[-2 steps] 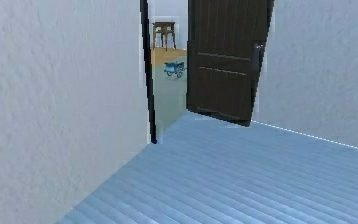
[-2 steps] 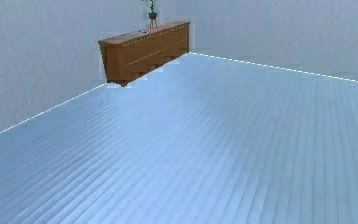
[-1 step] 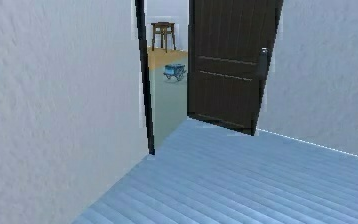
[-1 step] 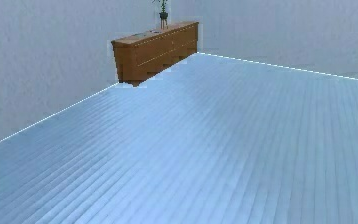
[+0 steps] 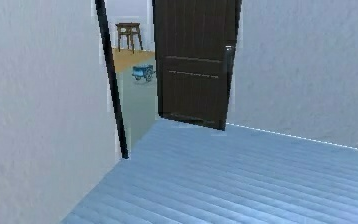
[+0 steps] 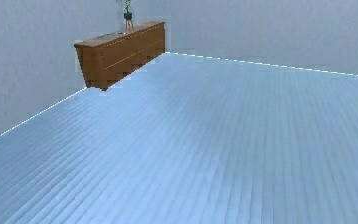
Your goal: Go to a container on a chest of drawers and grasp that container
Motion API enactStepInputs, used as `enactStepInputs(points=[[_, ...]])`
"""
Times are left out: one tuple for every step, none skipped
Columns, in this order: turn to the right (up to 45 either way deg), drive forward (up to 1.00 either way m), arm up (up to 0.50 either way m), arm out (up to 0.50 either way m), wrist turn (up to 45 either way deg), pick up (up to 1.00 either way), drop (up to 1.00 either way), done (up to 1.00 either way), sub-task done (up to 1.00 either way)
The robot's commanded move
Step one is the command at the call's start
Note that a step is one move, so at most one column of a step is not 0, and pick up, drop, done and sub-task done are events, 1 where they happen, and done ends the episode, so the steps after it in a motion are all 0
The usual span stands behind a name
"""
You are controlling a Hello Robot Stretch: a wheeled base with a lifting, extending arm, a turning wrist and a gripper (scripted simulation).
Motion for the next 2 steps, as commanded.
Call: enactStepInputs(points=[[0.0,1.0,0.0,0.0,0.0,0.0,0.0,0.0,0.0],[3.0,0.0,0.0,0.0,0.0,0.0,0.0,0.0,0.0]])
